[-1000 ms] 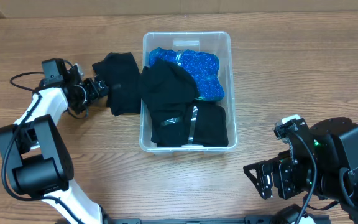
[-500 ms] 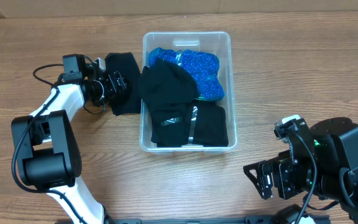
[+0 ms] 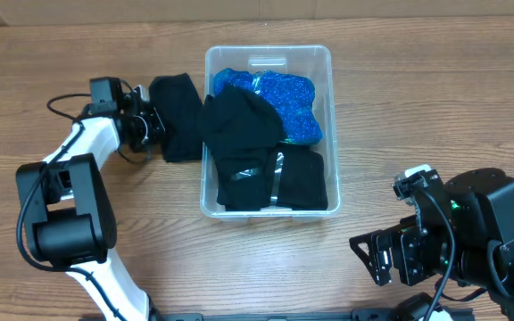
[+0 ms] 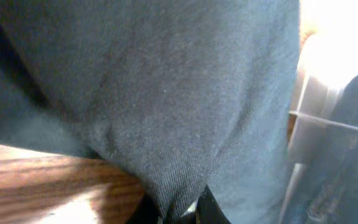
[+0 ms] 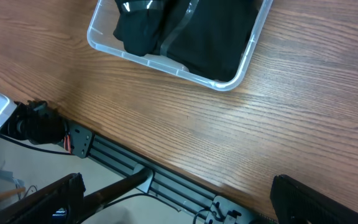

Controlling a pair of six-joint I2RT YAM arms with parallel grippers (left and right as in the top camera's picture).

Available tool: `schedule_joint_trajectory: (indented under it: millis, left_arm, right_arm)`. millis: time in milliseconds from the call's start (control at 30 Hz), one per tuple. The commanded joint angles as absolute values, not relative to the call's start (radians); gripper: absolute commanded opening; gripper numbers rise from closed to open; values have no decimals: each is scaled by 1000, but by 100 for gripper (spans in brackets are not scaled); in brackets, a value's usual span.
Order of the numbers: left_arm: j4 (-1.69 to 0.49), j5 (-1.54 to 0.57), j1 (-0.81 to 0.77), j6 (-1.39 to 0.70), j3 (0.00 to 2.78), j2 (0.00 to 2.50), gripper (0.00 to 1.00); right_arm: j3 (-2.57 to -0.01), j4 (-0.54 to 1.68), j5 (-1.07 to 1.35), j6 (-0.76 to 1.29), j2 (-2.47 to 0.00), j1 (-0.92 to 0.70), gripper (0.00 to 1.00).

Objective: Pack container
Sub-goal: 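Grasp the last black garment on the table with the left gripper, then lower the black garment into the bin and press it down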

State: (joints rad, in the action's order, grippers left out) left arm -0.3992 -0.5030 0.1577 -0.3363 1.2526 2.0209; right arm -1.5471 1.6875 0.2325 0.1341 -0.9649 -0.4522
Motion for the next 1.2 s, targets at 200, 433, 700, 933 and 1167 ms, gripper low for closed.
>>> schedule_joint_trajectory:
  millis: [200, 433, 700, 933, 1167]
  left_arm:
    - [-602, -523, 196, -231, 1489, 1759, 4]
    - [-641, -555, 195, -194, 1489, 1458, 4]
    - [-661, -920, 11, 6, 1489, 1315, 4]
    - [-643, -731, -335, -6, 1489, 1431, 4]
    - [-481, -675, -427, -165, 1489, 1642, 4]
  right_arm:
    - [-1551, 1684, 237, 133, -957, -451, 100]
    - [-1551, 1684, 237, 133, -957, -451, 100]
    - [-1551, 1684, 237, 133, -957, -451, 100]
    - [-1551, 1684, 237, 133, -957, -451, 100]
    - [-1551, 1684, 237, 133, -957, -451, 100]
